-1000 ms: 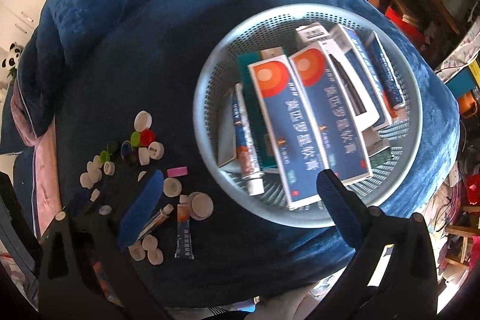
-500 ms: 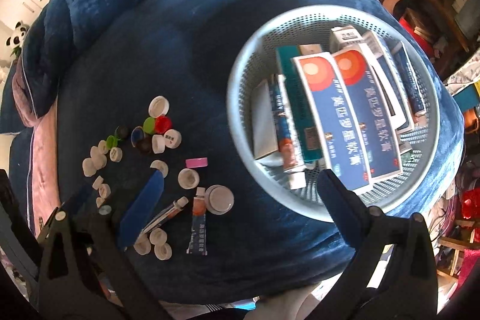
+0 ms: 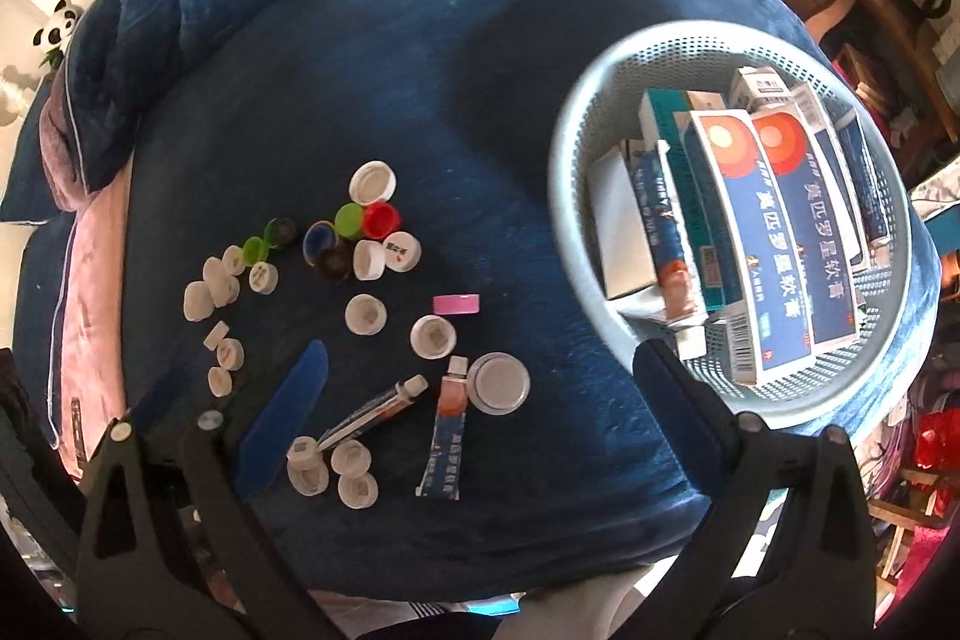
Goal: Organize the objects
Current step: 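Withdraw both open grippers from the basket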
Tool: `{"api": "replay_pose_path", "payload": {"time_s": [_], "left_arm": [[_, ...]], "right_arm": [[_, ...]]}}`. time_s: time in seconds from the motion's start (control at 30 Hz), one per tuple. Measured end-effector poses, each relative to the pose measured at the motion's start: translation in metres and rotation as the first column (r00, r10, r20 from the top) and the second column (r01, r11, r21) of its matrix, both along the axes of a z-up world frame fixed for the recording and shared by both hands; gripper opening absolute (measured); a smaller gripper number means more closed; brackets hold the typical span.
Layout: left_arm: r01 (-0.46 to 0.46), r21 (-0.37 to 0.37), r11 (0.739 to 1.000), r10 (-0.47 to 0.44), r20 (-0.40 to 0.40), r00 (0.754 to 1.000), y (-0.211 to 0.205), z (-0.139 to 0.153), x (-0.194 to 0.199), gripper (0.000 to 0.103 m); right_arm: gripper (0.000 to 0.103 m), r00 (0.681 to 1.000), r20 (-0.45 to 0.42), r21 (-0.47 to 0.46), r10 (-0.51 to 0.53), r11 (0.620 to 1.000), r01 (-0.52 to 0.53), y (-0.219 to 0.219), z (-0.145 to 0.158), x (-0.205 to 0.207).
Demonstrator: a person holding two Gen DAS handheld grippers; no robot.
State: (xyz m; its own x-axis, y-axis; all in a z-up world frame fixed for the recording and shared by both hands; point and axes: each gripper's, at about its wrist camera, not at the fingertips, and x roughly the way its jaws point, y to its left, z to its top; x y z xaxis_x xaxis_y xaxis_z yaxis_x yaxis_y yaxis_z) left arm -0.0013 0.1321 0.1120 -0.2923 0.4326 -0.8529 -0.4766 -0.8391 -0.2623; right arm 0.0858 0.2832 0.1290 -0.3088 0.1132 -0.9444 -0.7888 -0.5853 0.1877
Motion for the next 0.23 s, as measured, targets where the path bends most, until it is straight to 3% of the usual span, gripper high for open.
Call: {"api": "replay_pose_path", "payload": {"time_s": [0.1,0.23], "left_arm": [[-0.022,0.023,1.000,0.021,0.025,0.999,-0.012,-0.003,-0.003,0.102],[-0.040,0.001,0.999,0.040,-0.009,0.999,-0.027,-0.005,-0.001,0.102]], "right_arm": [[0.103,1.000,0.002,0.002,0.020,1.000,-0.020,-0.009,-0.001,-0.005],[0.103,0.997,0.022,0.032,0.069,0.997,-0.070,-0.026,-0.001,-0.014]]}}
